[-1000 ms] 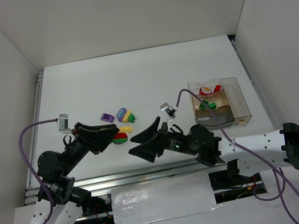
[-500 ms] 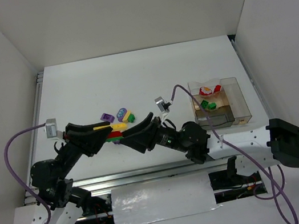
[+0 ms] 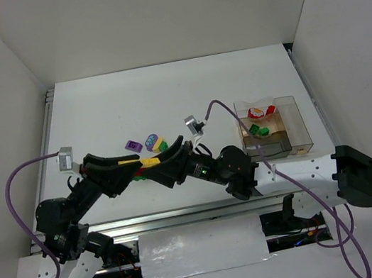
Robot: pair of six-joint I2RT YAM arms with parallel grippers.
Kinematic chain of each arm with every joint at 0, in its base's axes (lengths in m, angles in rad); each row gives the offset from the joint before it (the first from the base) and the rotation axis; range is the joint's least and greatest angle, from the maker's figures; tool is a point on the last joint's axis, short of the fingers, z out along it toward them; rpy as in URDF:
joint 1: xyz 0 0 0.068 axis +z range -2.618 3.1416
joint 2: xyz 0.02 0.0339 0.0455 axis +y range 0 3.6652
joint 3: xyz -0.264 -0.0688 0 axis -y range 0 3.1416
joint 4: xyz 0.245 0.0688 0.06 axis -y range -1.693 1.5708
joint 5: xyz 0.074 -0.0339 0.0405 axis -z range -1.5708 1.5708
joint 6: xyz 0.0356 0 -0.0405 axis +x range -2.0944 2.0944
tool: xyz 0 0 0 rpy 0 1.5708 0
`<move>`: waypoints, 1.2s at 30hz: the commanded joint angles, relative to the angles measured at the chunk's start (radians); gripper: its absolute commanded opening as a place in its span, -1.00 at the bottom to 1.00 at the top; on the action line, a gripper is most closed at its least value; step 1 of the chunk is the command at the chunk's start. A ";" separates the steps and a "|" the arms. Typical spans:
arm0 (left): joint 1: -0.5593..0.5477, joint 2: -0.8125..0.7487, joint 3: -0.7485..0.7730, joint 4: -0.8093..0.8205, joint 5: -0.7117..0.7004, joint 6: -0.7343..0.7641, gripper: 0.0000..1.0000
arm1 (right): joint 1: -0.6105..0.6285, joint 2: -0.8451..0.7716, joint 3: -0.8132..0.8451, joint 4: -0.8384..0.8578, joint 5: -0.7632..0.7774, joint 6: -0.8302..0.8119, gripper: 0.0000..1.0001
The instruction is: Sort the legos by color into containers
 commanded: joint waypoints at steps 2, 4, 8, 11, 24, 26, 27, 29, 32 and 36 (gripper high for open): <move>-0.003 -0.004 0.030 0.056 0.003 -0.002 -1.00 | -0.001 0.061 0.043 0.137 -0.210 -0.039 0.24; -0.003 -0.007 0.035 0.048 -0.003 0.001 -1.00 | -0.002 0.087 0.033 0.209 -0.244 -0.029 0.19; -0.003 -0.015 0.052 0.030 -0.006 0.015 -1.00 | -0.008 0.107 -0.007 0.298 -0.256 -0.008 0.07; -0.003 -0.024 0.061 0.018 -0.009 0.023 -1.00 | -0.012 0.107 -0.029 0.321 -0.236 -0.011 -0.01; -0.003 -0.016 0.009 0.065 0.010 -0.008 -0.80 | -0.026 0.046 -0.021 0.273 -0.229 -0.084 -0.55; -0.003 -0.016 0.042 -0.008 -0.003 0.032 -0.40 | -0.029 0.029 -0.010 0.200 -0.250 -0.112 -0.66; -0.002 -0.015 0.056 -0.034 -0.006 0.050 0.14 | -0.037 0.007 -0.009 0.172 -0.262 -0.153 -0.68; -0.002 -0.013 0.108 -0.096 -0.020 0.111 0.87 | -0.049 -0.023 0.003 0.041 -0.278 -0.184 -0.78; -0.002 0.000 0.191 -0.214 -0.001 0.219 0.99 | -0.104 -0.080 0.036 -0.163 -0.354 -0.232 -0.82; -0.003 0.046 0.311 -0.356 0.069 0.361 0.99 | -0.190 -0.115 0.074 -0.389 -0.540 -0.296 -0.82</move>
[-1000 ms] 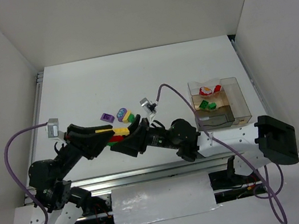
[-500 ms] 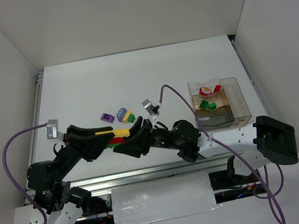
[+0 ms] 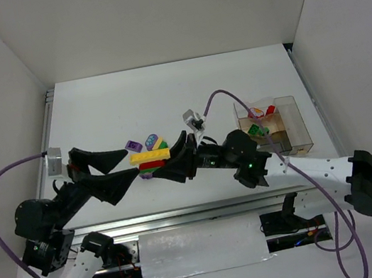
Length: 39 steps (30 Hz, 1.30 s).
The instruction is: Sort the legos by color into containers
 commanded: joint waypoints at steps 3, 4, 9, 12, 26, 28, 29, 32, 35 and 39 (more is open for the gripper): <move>0.003 0.092 0.191 -0.216 0.090 0.266 0.99 | -0.105 -0.037 0.168 -0.501 -0.354 -0.231 -0.78; 0.003 0.115 0.215 -0.289 0.138 0.334 0.99 | -0.119 -0.031 0.210 -0.709 -0.375 -0.275 -0.77; 0.001 0.291 0.292 -0.461 0.328 0.492 0.99 | -0.125 -0.023 0.405 -1.144 -0.454 -0.510 -0.80; 0.001 0.352 0.254 -0.439 0.429 0.511 0.99 | -0.127 -0.027 0.441 -1.234 -0.435 -0.551 -0.86; -0.045 0.422 0.157 -0.313 0.557 0.431 0.82 | -0.121 0.008 0.501 -1.262 -0.386 -0.527 -0.84; -0.057 0.438 0.159 -0.320 0.549 0.435 0.80 | -0.118 0.026 0.520 -1.266 -0.387 -0.525 -0.83; -0.062 0.445 0.166 -0.328 0.535 0.446 0.79 | -0.109 0.032 0.527 -1.260 -0.390 -0.525 -0.83; -0.070 0.468 0.176 -0.362 0.540 0.463 0.70 | -0.096 0.054 0.558 -1.256 -0.393 -0.524 -0.82; -0.074 0.463 0.179 -0.357 0.542 0.465 0.49 | -0.087 0.081 0.596 -1.271 -0.387 -0.524 -0.81; -0.074 0.432 0.176 -0.344 0.577 0.468 0.07 | -0.082 0.115 0.616 -1.291 -0.380 -0.533 -0.81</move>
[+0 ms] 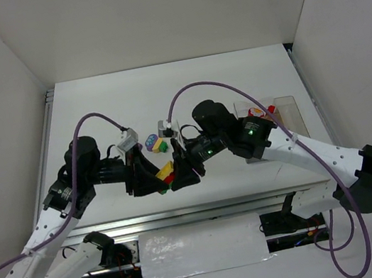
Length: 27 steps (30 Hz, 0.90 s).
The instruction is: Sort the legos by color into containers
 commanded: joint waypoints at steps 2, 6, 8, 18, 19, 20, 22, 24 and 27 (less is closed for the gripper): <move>-0.004 -0.041 0.008 0.059 0.059 0.019 0.04 | 0.014 0.020 0.064 -0.016 -0.001 -0.014 -0.81; -0.005 -0.077 0.003 0.082 0.060 0.013 0.04 | 0.016 0.022 0.061 -0.023 -0.001 -0.024 -0.80; -0.005 -0.075 0.003 0.082 0.070 0.016 -0.08 | 0.016 0.020 0.058 -0.018 -0.004 -0.024 -0.80; -0.004 -0.153 -0.026 0.169 0.043 -0.042 -1.00 | 0.014 -0.108 -0.146 0.303 0.002 0.070 0.24; -0.004 -0.186 -0.035 0.192 0.041 -0.055 -1.00 | 0.013 -0.166 -0.248 0.464 0.038 0.128 0.26; -0.004 -0.202 -0.041 0.224 0.038 -0.066 -1.00 | 0.013 -0.194 -0.296 0.549 0.067 0.168 0.31; -0.002 -0.229 -0.058 0.246 0.026 -0.089 -1.00 | 0.011 -0.265 -0.432 0.780 0.141 0.270 0.37; -0.002 -0.236 -0.064 0.248 0.023 -0.096 -1.00 | 0.013 -0.324 -0.552 1.005 0.199 0.362 0.47; -0.002 -0.219 -0.063 0.251 0.020 -0.102 -1.00 | 0.013 -0.349 -0.653 1.228 0.247 0.447 0.55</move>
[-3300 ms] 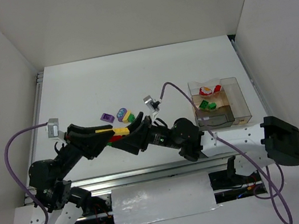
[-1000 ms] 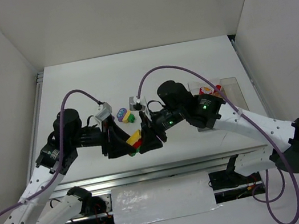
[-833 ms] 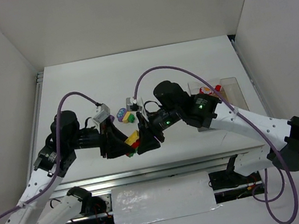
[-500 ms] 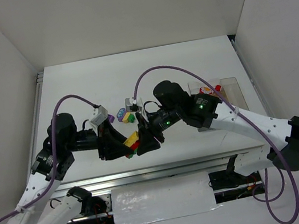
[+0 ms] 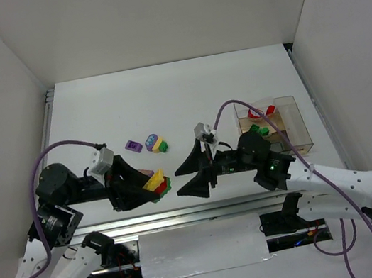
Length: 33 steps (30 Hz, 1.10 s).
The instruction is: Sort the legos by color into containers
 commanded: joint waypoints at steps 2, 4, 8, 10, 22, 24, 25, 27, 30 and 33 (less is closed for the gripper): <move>-0.001 0.039 -0.003 0.078 0.028 -0.030 -1.00 | 0.000 -0.024 -0.066 0.475 0.126 0.170 0.55; 0.000 0.050 -0.005 0.087 0.035 -0.035 -1.00 | 0.005 0.002 -0.060 0.520 0.148 0.199 0.54; 0.002 0.039 -0.005 0.078 0.015 -0.029 -1.00 | 0.021 0.040 -0.050 0.610 0.154 0.224 0.54; 0.002 0.030 -0.008 0.076 0.001 -0.030 -1.00 | 0.044 0.059 -0.030 0.615 0.163 0.208 0.53; 0.019 0.027 0.007 0.021 -0.172 -0.035 -1.00 | 0.081 0.073 -0.109 0.725 0.192 0.172 0.48; 0.034 0.021 0.001 0.030 -0.214 -0.050 -1.00 | 0.083 0.059 -0.122 0.699 0.226 0.161 0.47; 0.039 0.020 -0.002 0.034 -0.244 -0.066 -1.00 | 0.083 0.056 -0.131 0.696 0.267 0.161 0.47; 0.060 0.020 -0.013 0.050 -0.251 -0.081 -1.00 | 0.083 0.048 -0.163 0.736 0.272 0.155 0.47; 0.074 0.019 -0.040 0.115 -0.257 -0.121 -1.00 | 0.083 0.042 -0.172 0.738 0.258 0.132 0.48; 0.085 0.030 -0.072 0.185 -0.191 -0.167 -1.00 | 0.083 0.056 -0.148 0.711 0.244 0.119 0.48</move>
